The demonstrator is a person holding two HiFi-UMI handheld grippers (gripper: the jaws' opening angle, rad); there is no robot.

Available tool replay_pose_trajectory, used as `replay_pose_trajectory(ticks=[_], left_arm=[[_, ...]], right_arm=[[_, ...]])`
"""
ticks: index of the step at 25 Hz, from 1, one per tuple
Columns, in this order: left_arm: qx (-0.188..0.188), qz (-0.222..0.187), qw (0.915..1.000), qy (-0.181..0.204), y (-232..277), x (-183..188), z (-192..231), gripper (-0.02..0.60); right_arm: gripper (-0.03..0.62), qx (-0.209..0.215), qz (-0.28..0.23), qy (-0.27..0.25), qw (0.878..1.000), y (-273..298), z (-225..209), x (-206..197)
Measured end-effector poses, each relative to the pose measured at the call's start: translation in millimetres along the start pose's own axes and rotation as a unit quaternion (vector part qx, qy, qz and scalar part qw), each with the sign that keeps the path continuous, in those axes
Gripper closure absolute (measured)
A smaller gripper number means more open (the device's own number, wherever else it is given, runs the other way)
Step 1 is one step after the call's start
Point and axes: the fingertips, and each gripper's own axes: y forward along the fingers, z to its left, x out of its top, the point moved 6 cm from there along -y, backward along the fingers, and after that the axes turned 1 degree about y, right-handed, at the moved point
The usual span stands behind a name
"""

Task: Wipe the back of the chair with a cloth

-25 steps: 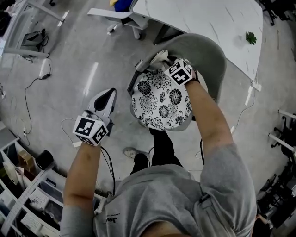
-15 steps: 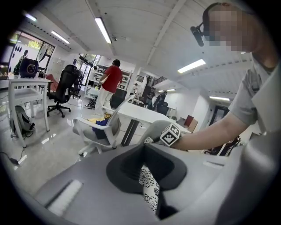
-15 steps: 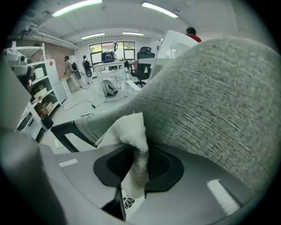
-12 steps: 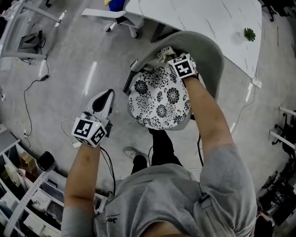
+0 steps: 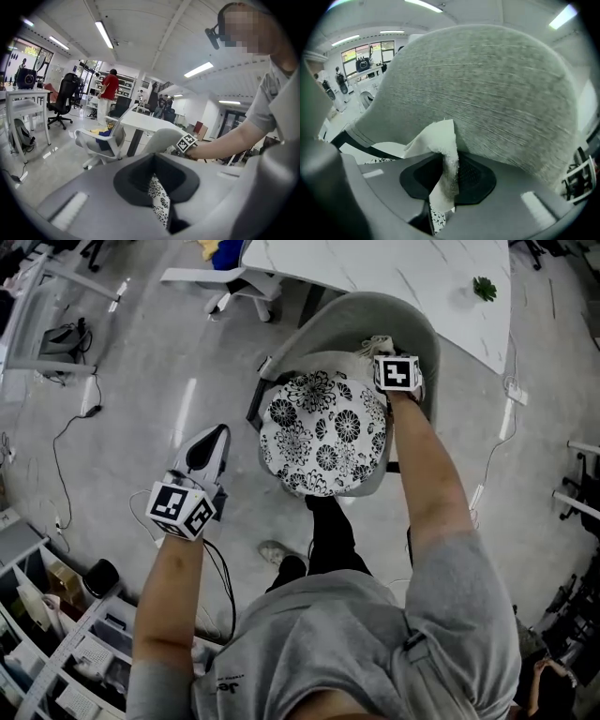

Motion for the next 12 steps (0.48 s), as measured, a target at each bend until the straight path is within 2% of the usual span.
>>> replay_pose_trajectory(ticks=[7, 12], left_arm=[[-0.020, -0.003, 0.9996, 0.019, -29.7, 2.6, -15.1, 0.523], [-0.036, -0.012, 0.9987, 0.035, -52.5, 10.7, -21.7, 0.523]], right_arm=[[0.525, -0.067, 0.003, 0.106, 0.992, -42.7, -48.6, -41.6], [0.525, -0.109, -0.001, 0.150, 0.983, -92.9, -73.7, -62.2]])
